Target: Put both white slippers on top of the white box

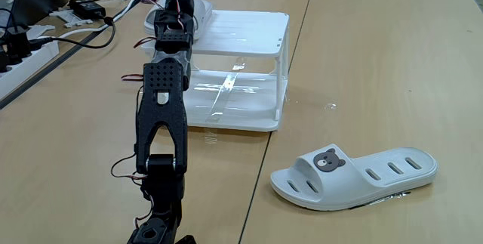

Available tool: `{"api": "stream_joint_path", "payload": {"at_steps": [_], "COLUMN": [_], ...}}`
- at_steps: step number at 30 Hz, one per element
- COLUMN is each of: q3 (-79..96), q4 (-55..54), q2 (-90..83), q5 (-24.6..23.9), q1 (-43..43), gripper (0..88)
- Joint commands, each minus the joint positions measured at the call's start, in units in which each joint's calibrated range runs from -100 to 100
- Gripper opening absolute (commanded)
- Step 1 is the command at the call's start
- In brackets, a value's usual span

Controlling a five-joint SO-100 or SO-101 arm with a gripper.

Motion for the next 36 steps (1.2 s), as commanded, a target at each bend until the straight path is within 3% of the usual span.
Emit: {"api": "stream_joint_path", "payload": {"at_steps": [1, 17, 27, 30, 36], "q3": [-2.36, 29.94, 58.99, 67.92, 88.94], "q4": [-0.65, -0.39, -0.57, -0.57, -0.74], "q2": [-2.8, -26.78, -54.04, -62.12, -72.97], "q5": [0.42, 0.42, 0.42, 0.42, 0.42], "q1": [1.62, 4.0, 4.5, 9.92, 32.13], "gripper": [24.2, 24.3, 24.3, 23.7, 23.6]}}
